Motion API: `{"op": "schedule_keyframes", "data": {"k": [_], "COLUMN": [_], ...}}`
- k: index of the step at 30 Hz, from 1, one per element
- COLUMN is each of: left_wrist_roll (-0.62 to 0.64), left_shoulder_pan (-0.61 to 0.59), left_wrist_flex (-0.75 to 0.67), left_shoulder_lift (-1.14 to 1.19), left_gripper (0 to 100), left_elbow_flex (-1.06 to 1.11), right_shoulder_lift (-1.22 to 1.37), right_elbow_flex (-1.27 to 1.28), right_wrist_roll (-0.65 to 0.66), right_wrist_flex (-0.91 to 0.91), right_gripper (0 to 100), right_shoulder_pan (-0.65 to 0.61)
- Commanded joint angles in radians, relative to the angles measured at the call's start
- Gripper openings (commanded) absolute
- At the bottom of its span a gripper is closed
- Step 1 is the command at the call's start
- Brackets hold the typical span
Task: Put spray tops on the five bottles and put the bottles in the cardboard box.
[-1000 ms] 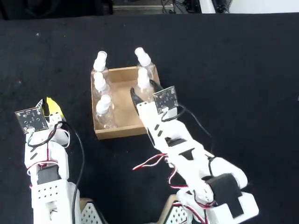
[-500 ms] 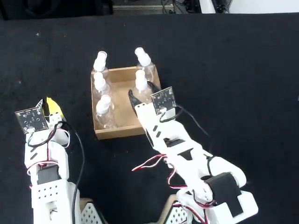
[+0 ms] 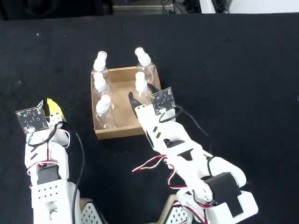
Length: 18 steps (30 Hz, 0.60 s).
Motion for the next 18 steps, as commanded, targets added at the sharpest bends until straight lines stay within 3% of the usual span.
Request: {"op": "schedule_keyframes", "data": {"k": [1,9,15,18], "left_wrist_roll": [0.000,0.000,0.000,0.000], "left_shoulder_pan": [0.001,0.001,0.001,0.001], "left_wrist_flex": [0.005,0.006,0.006,0.006], "left_shoulder_lift": [-0.011,-0.011,-0.011,-0.011], "left_gripper": [4,4,4,4], "left_elbow_flex": [0.022,0.022,0.022,0.022], "right_shoulder_lift": [0.001,-0.001,-0.001,-0.004], "right_elbow_flex": [-0.005,-0.001,0.008,0.018], "right_wrist_roll": [0.000,0.002,0.002,0.005], "right_wrist_flex": [0.005,0.002,0.006,0.002], "right_gripper": [4.7,5.8,27.8,33.2], "right_shoulder_pan": [-0.017,-0.017,-0.017,-0.018]}}
